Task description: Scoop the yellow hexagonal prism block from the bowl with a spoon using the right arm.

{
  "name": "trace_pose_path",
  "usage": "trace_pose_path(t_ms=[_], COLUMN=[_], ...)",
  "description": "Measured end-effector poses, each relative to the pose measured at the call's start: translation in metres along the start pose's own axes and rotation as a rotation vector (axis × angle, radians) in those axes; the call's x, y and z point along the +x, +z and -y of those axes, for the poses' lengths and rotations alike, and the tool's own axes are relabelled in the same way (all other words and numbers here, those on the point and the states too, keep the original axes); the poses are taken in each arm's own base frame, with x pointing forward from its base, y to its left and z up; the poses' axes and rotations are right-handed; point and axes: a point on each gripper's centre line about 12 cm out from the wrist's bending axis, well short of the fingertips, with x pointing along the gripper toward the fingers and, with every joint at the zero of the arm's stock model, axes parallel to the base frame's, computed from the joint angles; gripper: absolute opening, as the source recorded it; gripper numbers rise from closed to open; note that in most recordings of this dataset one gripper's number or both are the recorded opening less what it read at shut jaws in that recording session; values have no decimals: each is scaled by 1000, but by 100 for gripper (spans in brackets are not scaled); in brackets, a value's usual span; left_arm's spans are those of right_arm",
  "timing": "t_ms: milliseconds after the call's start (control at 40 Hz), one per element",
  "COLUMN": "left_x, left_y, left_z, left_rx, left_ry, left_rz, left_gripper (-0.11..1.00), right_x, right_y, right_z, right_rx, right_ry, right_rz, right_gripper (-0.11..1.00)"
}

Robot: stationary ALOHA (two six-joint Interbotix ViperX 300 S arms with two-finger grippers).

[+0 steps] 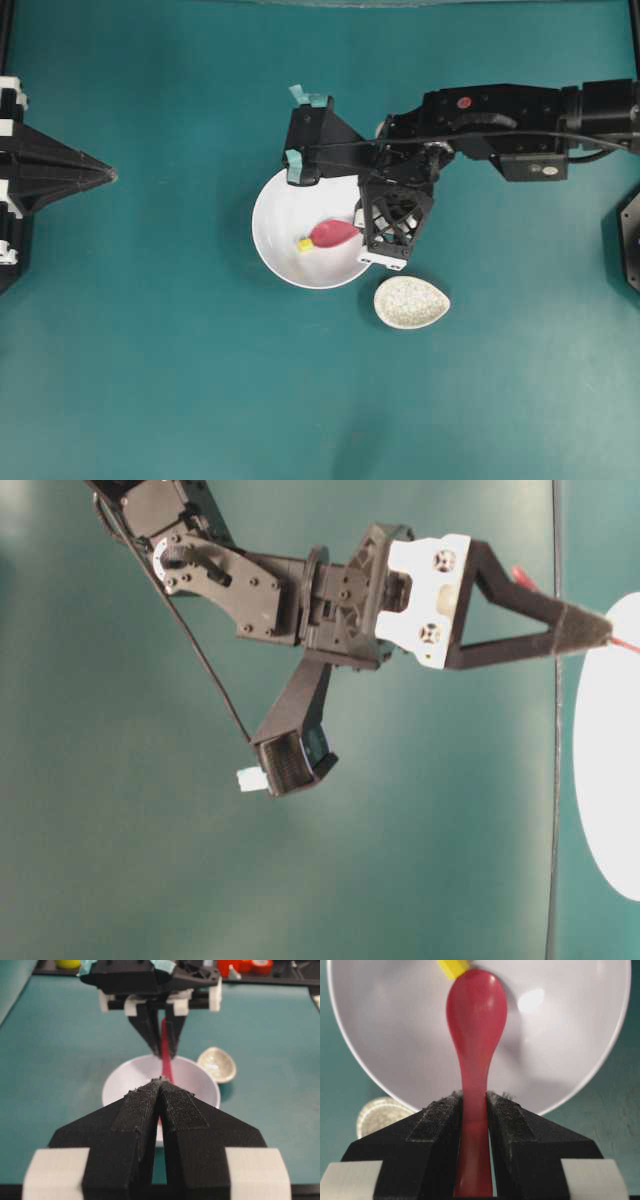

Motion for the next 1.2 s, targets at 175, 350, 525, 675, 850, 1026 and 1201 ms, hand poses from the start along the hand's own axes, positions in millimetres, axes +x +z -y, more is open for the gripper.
trace_pose_path(t_ms=[175, 350, 525, 675, 850, 1026, 1201], left_x=[0, 0, 0, 0, 0, 0, 0], left_y=[-1, 0, 0, 0, -1, 0, 0], left_z=[0, 0, 0, 0, 0, 0, 0], left_rx=[0, 0, 0, 0, 0, 0, 0], left_ry=[0, 0, 0, 0, 0, 0, 0], left_rz=[-2, 0, 0, 0, -2, 0, 0], left_gripper=[0, 0, 0, 0, 0, 0, 0], right_x=[0, -1, -1, -1, -1, -2, -2], right_y=[6, 9, 12, 16, 19, 22, 23], right_z=[-5, -8, -10, -10, -9, -10, -9], right_rx=[-17, -24, -31, -48, -68, -75, -76], right_ry=[1, 2, 3, 2, -1, -2, -3], right_rz=[19, 33, 56, 89, 120, 142, 149], right_gripper=[24, 24, 24, 24, 24, 24, 24])
